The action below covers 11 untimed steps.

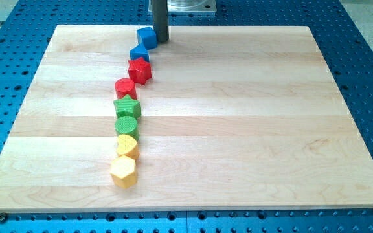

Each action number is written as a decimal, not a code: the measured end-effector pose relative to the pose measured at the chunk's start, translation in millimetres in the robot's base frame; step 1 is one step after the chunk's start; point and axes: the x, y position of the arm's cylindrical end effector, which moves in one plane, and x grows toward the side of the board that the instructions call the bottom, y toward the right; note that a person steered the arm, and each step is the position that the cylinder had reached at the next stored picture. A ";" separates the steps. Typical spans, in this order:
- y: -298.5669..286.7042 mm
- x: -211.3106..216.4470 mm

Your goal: Separate the blue triangle from the line of blocks

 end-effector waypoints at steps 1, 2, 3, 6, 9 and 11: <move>-0.1 -0.1; -0.9 3.4; 24.2 29.0; -7.3 83.8; -125.6 102.9; -154.6 98.2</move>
